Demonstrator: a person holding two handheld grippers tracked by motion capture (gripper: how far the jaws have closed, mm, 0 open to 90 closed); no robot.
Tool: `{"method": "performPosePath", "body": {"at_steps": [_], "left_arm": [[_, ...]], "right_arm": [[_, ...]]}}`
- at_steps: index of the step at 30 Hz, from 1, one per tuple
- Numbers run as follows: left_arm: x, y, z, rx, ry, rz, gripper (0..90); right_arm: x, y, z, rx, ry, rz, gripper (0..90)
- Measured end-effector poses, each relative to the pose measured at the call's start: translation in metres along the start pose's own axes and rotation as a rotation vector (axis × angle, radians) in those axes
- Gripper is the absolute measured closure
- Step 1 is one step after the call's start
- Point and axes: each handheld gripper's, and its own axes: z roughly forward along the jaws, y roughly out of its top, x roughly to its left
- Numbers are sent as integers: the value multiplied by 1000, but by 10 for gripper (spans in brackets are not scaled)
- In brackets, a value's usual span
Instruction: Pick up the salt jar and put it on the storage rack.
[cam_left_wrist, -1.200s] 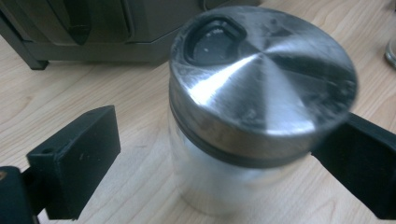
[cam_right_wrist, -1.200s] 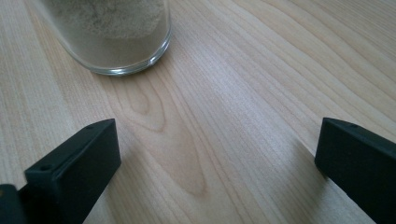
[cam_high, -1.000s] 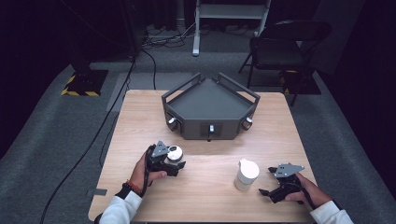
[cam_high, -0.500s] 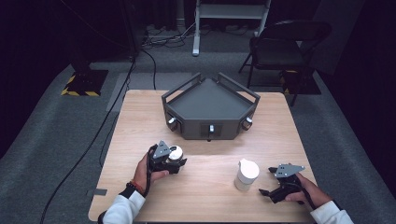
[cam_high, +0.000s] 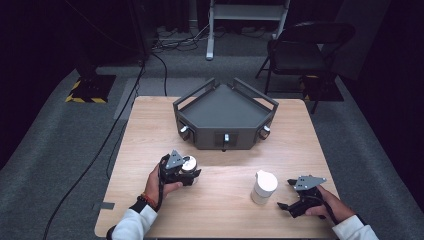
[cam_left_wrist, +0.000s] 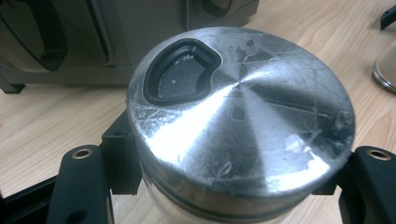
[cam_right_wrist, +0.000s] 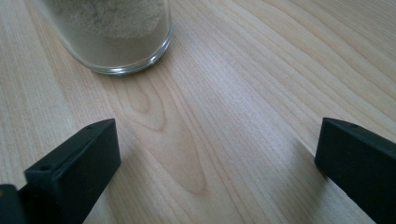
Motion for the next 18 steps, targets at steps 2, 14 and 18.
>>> {"method": "performPosePath", "body": {"at_steps": [2,14,18], "left_arm": [[1,1,-1,-7,1,-1,301],[-2,21,-3,-12,-2,24,302],[-3,28,-5,-37,9,23,302]], "right_arm": [[0,0,0,0,0,0,0],[0,0,0,0,0,0,0],[0,0,0,0,1,-1,0]]}}
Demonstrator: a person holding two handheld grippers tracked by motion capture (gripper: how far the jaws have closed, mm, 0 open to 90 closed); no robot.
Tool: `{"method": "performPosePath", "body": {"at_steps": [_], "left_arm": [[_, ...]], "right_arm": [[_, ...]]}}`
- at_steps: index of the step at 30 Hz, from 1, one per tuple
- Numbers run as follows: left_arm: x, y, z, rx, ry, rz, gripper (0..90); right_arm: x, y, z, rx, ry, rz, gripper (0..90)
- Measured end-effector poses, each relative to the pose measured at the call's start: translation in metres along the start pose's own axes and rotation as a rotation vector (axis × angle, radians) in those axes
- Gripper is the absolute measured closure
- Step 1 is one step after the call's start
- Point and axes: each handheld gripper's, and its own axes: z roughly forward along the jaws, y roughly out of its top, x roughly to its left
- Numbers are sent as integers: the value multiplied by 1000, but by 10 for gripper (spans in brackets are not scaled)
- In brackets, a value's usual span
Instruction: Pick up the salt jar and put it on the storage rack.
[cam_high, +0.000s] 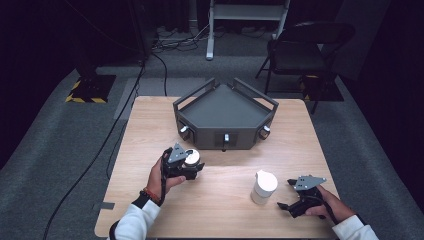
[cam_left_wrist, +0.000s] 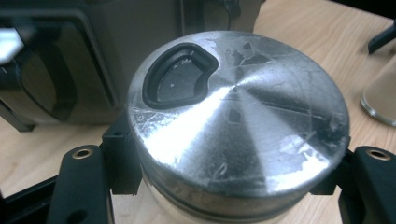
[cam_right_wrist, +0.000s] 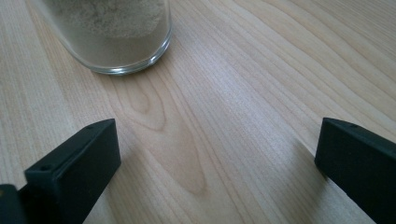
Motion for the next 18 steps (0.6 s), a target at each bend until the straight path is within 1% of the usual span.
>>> {"method": "performPosePath", "body": {"at_steps": [4,9,12,14,16,18], "left_arm": [[-2,12,0,-7,2,23,302],[-3,23,2,-27,-7,28,302],[-3,32,5,-25,-6,31,302],[-3,36,6,-24,-13,32,302],[-4,40,7,-22,-9,35,302],[-3,43,7,-29,-15,31,302]], "right_arm": [[0,0,0,0,0,0,0],[0,0,0,0,0,0,0],[0,0,0,0,-1,1,0],[0,0,0,0,-1,1,0],[0,0,0,0,-1,1,0],[0,0,0,0,-1,1,0]]}}
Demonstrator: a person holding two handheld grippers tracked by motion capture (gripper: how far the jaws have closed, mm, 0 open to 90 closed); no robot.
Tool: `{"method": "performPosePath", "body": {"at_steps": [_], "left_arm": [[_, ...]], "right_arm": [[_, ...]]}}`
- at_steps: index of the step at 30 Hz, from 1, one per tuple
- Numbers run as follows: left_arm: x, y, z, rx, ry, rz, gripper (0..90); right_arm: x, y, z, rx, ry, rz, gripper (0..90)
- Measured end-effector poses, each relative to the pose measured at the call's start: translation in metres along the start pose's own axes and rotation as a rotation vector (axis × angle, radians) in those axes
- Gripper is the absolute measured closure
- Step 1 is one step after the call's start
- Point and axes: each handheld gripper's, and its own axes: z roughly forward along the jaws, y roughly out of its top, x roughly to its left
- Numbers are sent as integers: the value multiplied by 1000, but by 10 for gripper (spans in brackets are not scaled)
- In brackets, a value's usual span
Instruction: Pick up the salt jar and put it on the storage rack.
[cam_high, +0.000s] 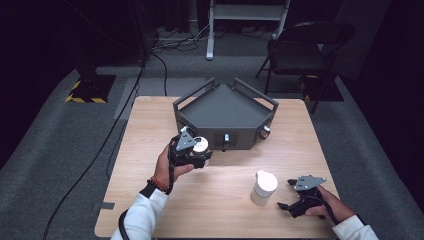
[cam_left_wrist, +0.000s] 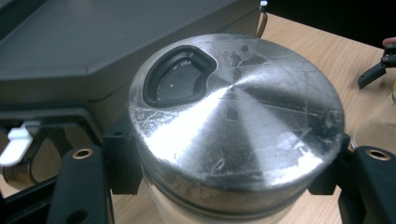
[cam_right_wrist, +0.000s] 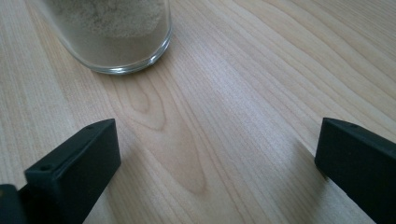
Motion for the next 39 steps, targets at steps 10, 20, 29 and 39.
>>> {"method": "performPosePath", "body": {"at_steps": [10,20,29,39], "left_arm": [[3,16,2,-28,-13,-12,302],[0,37,9,-38,-18,-3,302],[-2,53,12,-48,-23,9,303],[2,66,12,-83,-34,19,303]], "right_arm": [[0,0,0,0,0,0,0],[0,0,0,0,0,0,0],[0,0,0,0,0,0,0],[0,0,0,0,0,0,0]]}}
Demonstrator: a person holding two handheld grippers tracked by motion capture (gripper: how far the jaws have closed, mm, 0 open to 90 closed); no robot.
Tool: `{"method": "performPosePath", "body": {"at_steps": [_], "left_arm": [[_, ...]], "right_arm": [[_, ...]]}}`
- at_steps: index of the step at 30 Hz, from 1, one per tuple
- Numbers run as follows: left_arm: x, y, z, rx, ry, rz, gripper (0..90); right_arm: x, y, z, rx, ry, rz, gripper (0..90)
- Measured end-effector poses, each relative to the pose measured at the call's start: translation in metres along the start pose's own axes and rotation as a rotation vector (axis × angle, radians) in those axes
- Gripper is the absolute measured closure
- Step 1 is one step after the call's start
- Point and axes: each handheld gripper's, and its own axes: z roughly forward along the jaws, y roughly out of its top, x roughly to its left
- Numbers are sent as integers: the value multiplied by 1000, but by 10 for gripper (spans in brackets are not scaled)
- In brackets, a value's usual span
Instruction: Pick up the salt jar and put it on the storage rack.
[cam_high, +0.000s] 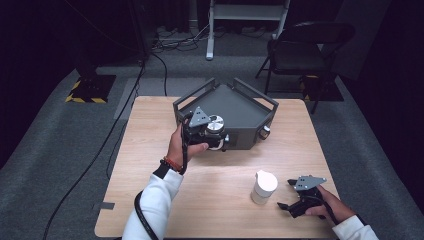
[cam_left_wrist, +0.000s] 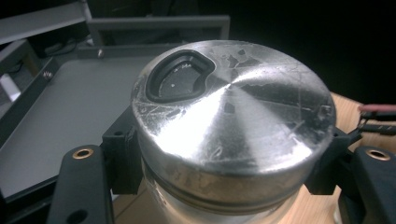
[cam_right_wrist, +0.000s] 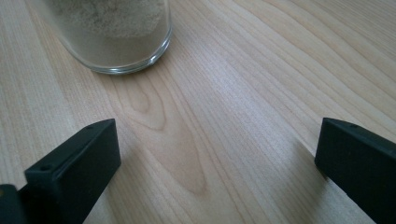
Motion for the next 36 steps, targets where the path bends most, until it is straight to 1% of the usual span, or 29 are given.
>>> {"method": "performPosePath", "body": {"at_steps": [3,6,9,12,16,22,25,28,31,35,36], "left_arm": [[-1,9,1,8,14,12,303],[0,16,1,4,21,12,303],[2,20,3,3,17,11,303],[3,26,9,9,21,15,303],[6,32,15,-1,20,5,303],[3,40,27,6,43,11,303],[5,44,32,0,58,2,303],[8,47,36,-2,74,4,304],[11,48,40,-15,87,-9,304],[14,51,45,-18,106,-15,304],[14,53,47,-11,112,-12,303]], "right_arm": [[0,0,0,0,0,0,0],[0,0,0,0,0,0,0],[0,0,0,0,0,1,0],[0,0,0,0,-1,2,0],[0,0,0,0,-1,2,0],[1,0,0,0,-2,2,0],[1,-1,-1,0,-1,1,0],[1,-1,-1,0,-1,2,0],[1,-1,-1,-1,-2,2,0],[1,-1,-1,-1,-1,1,0],[1,-1,-1,-1,-1,0,0]]}}
